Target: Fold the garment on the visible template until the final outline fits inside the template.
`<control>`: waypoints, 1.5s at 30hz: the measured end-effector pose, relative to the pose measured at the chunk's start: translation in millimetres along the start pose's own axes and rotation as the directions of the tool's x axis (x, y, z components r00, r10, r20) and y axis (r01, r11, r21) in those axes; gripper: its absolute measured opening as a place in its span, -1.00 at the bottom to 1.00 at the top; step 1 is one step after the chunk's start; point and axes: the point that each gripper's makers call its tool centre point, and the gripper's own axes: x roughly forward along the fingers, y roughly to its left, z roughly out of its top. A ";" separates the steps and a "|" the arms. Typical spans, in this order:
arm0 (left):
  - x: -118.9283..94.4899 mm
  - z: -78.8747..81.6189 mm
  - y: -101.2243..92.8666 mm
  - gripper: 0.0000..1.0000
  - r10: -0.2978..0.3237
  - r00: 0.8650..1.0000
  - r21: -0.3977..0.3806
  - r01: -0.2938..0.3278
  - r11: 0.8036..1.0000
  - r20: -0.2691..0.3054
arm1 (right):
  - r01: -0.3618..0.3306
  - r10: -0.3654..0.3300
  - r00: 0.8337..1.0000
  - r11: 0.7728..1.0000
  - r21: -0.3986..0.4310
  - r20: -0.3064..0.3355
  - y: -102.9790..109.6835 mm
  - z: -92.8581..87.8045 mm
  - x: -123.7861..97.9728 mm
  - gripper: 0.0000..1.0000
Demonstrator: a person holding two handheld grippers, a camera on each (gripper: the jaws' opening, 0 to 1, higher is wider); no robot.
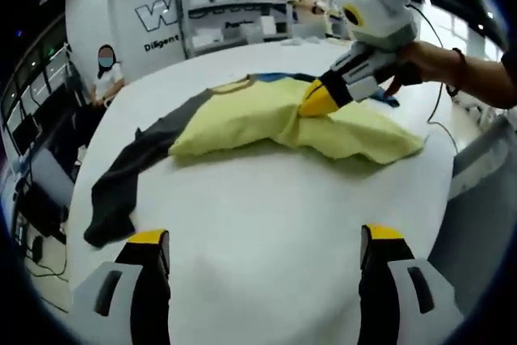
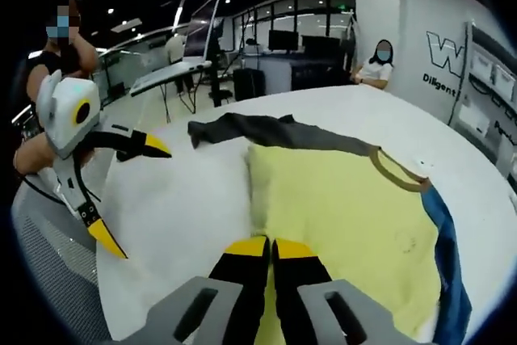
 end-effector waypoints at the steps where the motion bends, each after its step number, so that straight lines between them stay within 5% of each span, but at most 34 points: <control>1: 0.1 -0.1 0.0 0.91 0.000 1.000 0.002 0.000 1.000 -0.001 | 0.002 -0.002 1.000 1.000 0.025 0.008 -3.2 1.3 -1.1 -1.00; 14: 1.3 -5.2 -0.8 0.90 -0.001 1.000 0.018 0.001 1.000 -0.020 | 0.021 -0.035 0.998 0.971 0.237 0.056 -61.9 13.2 -7.6 -1.00; 24: 2.5 -6.5 -2.3 0.89 0.000 1.000 0.032 0.001 1.000 -0.030 | 0.089 -0.101 0.995 0.931 0.354 0.016 -106.1 -5.2 0.7 -1.00; 35: 2.7 -5.1 -2.2 0.85 0.004 1.000 0.038 -0.003 0.999 -0.022 | 0.188 -0.176 0.982 0.936 0.299 -0.065 -122.8 -28.3 10.2 -1.00; 39: 2.5 -4.1 -3.7 0.85 0.001 1.000 0.042 0.000 0.999 -0.020 | 0.244 -0.211 0.966 0.938 0.246 -0.152 -126.1 -51.6 13.7 -1.00; 45: 2.2 -3.2 -4.1 0.85 0.000 1.000 0.034 0.000 0.999 -0.010 | 0.246 -0.228 0.969 0.919 0.308 -0.096 -127.1 -47.8 13.5 -1.00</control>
